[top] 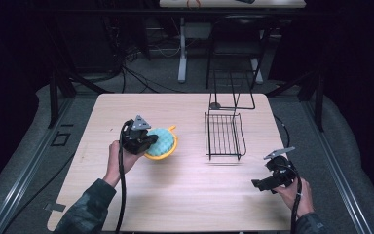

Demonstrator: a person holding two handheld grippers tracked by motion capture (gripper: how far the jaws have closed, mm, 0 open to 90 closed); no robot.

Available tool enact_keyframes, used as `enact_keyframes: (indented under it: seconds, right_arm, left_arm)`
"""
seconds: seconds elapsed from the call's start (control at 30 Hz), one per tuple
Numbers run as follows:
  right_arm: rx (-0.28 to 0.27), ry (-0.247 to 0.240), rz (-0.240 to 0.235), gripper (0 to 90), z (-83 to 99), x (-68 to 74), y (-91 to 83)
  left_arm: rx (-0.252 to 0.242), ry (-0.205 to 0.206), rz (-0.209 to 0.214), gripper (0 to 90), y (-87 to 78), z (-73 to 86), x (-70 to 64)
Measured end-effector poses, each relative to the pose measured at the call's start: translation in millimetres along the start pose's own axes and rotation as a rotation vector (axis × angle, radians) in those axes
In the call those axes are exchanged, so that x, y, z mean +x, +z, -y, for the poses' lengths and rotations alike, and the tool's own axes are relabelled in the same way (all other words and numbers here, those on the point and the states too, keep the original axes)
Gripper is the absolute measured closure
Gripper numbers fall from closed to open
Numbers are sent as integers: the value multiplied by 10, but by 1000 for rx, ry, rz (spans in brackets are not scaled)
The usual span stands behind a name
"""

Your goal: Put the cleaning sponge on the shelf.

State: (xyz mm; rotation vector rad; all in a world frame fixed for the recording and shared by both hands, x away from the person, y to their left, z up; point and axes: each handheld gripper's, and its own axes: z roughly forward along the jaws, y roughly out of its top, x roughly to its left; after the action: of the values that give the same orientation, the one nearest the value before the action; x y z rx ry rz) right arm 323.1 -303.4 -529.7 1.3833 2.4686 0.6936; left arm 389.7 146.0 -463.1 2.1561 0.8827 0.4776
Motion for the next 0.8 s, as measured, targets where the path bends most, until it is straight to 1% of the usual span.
enact_keyframes:
  seconds: [0.07,0.1,0.13,0.17,0.2,0.27,0.3,0.43,0.5,0.53,0.67,0.8]
  right_arm:
    - [3,-2,-4,0,-5,-1,-2]
    - [-7,-2,-4,0,-6,2,6]
    - [4,-6,2,0,-18,5,3]
    - [-1,-10,2,0,-21,7,8]
    - [-7,-9,0,0,-23,13,12]
    - [-3,-14,1,0,-22,14,15]
    - [4,-13,2,0,-17,8,16]
    - [4,-17,5,0,-18,2,17]
    - [1,-16,3,0,-22,14,20]
    - [9,-20,4,0,-28,21,16]
    - [3,-22,5,1,-35,28,24]
    - [15,-24,5,1,-25,19,29]
  left_arm:
    - [-1,3,4,896,2,-16,-6]
    - [-7,4,5,896,11,-28,-16]
    - [-5,6,9,896,8,-38,-20]
    - [-12,8,6,896,12,-48,-30]
    - [-10,9,12,896,8,-60,-34]
    - [-19,18,5,896,11,-87,-47]
    - [-12,18,12,896,11,-99,-45]
    - [-18,28,12,896,47,-131,-71]
    - [-12,39,16,896,52,-151,-85]
    - [-17,36,20,896,57,-159,-91]
    - [-26,39,27,896,76,-204,-106]
    - [-26,51,33,896,114,-254,-137]
